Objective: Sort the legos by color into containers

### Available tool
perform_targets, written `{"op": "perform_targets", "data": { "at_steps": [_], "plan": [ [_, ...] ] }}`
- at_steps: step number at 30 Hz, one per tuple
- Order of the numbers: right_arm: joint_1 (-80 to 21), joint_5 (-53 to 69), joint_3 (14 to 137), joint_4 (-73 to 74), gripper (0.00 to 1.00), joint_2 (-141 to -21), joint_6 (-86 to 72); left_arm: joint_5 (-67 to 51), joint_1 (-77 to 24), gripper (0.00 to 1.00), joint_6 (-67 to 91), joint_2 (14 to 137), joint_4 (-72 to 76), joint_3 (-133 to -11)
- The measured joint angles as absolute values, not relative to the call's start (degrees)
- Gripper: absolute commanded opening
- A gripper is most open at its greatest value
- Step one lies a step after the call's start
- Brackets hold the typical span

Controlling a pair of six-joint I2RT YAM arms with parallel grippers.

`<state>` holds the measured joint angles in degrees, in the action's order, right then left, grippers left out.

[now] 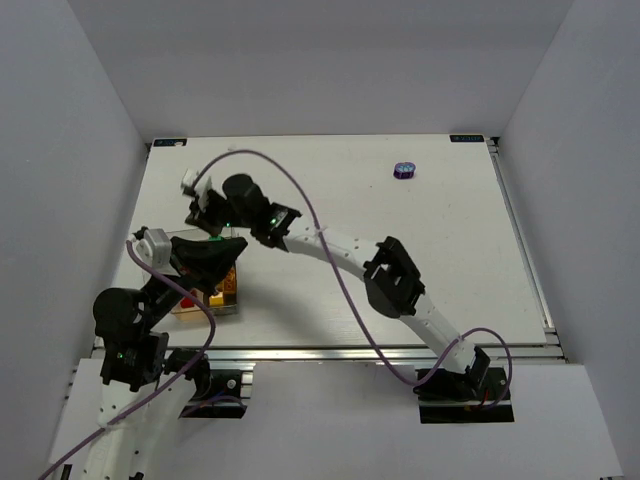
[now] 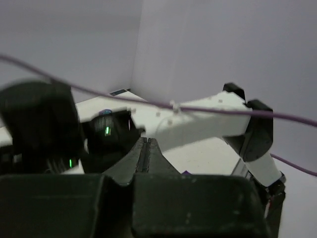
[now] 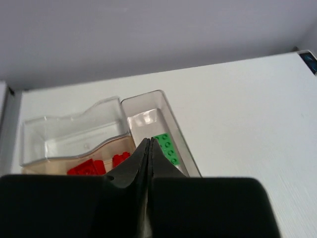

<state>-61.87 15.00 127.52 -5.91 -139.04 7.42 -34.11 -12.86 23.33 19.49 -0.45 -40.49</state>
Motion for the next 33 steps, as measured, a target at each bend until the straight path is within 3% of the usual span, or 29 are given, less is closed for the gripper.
{"op": "perform_targets", "data": {
  "at_steps": [5,6,9,10,12,13,14,15,18,21,23,24,26,29,30,33],
  "plan": [
    [-52.2,15.4,124.7,3.4,0.00,-128.9,-3.0,-38.9,-12.9,0.01,26.4,25.5,4.9,-39.7],
    [-48.9,16.1,120.8,4.5,0.00,-125.5,-4.6,-40.2,-12.9,0.15,27.4,27.3,6.3,-38.8],
    [-37.8,20.1,109.2,8.4,0.00,-116.7,-6.9,-43.4,-12.9,0.44,30.1,34.0,10.7,-35.6],
    [-34.3,21.9,106.6,10.0,0.15,-114.9,-7.2,-44.3,-13.1,0.70,30.9,37.2,11.5,-34.8],
    [-26.9,26.0,102.2,13.5,0.43,-111.9,-7.4,-45.2,-13.8,0.84,32.2,44.7,12.4,-34.5],
    [-23.7,27.9,100.3,15.1,0.64,-110.6,-7.2,-44.7,-14.3,0.98,32.2,48.2,12.4,-34.5],
    [-21.4,29.3,98.5,16.4,0.69,-109.3,-7.0,-44.0,-15.3,0.98,32.2,51.9,11.8,-34.6],
    [-19.4,30.7,96.1,17.8,0.85,-107.4,-5.8,-43.3,-16.4,0.98,32.0,55.0,11.1,-35.0],
    [-16.7,33.3,85.8,19.0,0.89,-99.0,-4.1,-39.2,-22.6,0.98,31.0,65.5,7.2,-39.0],
    [-15.0,33.5,75.9,18.3,0.83,-88.8,-4.1,-33.1,-30.5,0.98,30.4,75.4,3.6,-45.8],
    [-11.8,33.0,73.1,18.3,0.53,-83.9,-4.1,-27.5,-36.0,0.98,30.4,80.6,1.2,-50.0],
    [-8.8,32.7,73.0,18.2,0.25,-82.3,-4.8,-23.8,-39.6,0.97,30.6,83.6,-0.8,-52.6],
    [-2.0,32.1,73.1,16.7,0.04,-80.7,-6.6,-18.3,-44.1,0.91,31.3,87.7,-3.3,-56.2],
    [7.7,31.5,73.0,16.0,0.00,-80.4,-8.7,-8.2,-51.2,0.71,33.1,96.9,-8.9,-65.7],
    [10.3,31.6,72.8,16.2,0.00,-80.5,-9.6,-5.0,-53.4,0.52,33.9,100.1,-10.4,-68.9],
    [15.2,32.8,71.5,16.3,0.00,-80.6,-11.5,3.8,-59.0,0.40,36.1,109.0,-17.3,-78.7]
  ]
}}
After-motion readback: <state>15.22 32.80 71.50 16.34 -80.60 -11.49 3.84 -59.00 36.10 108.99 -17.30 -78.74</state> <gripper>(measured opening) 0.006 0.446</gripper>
